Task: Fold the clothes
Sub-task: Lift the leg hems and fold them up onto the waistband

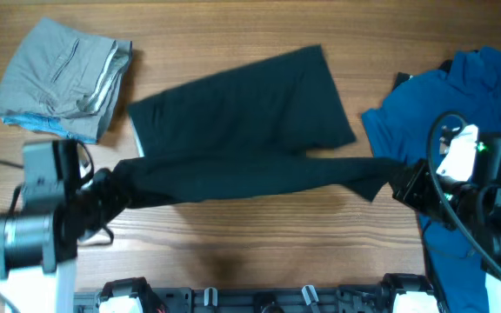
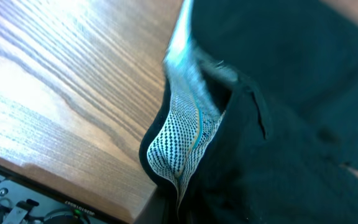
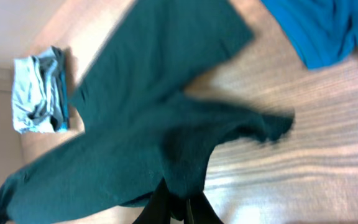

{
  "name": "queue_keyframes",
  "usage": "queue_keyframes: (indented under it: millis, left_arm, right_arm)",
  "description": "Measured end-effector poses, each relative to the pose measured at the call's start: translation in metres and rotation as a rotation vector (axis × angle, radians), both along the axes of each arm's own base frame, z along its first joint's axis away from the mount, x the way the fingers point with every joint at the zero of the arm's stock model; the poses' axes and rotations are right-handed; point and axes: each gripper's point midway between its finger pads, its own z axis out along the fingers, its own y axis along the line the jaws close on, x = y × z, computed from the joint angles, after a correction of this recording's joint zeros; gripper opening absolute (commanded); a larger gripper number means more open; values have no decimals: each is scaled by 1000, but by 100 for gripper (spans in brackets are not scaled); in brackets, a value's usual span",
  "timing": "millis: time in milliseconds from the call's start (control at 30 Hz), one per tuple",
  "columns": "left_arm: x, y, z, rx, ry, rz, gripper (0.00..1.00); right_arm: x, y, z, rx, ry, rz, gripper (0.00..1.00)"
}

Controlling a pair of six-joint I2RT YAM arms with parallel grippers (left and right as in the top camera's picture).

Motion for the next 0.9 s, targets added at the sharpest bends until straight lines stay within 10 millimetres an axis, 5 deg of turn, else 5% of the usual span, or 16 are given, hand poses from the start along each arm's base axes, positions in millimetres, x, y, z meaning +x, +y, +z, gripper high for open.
queue_keyframes:
  millis: [200, 433, 600, 733, 800, 833, 900]
  left_arm:
    - [1, -1, -2, -7, 13, -3, 4]
    - [79, 3, -38, -20, 54, -16, 4]
    - [138, 7, -75, -22, 40, -27, 4]
    - [166, 12, -102, -9, 41, -22, 8]
    - [175, 15, -116, 2, 49, -19, 18]
    - [180, 17, -120, 10, 42, -18, 41]
    - [190, 27, -127, 53, 32, -2, 54]
  right_arm:
    - [64, 0, -4, -10, -55, 23, 4]
    - [169, 5, -54, -22, -78, 103, 4]
    - [228, 11, -89, 4, -135, 135, 4]
    - [271, 21, -123, 41, -191, 176, 5]
    - [280, 25, -140, 43, -187, 185, 20]
    - [287, 27, -145, 38, -205, 192, 50]
    - [297, 27, -161, 19, -211, 185, 64]
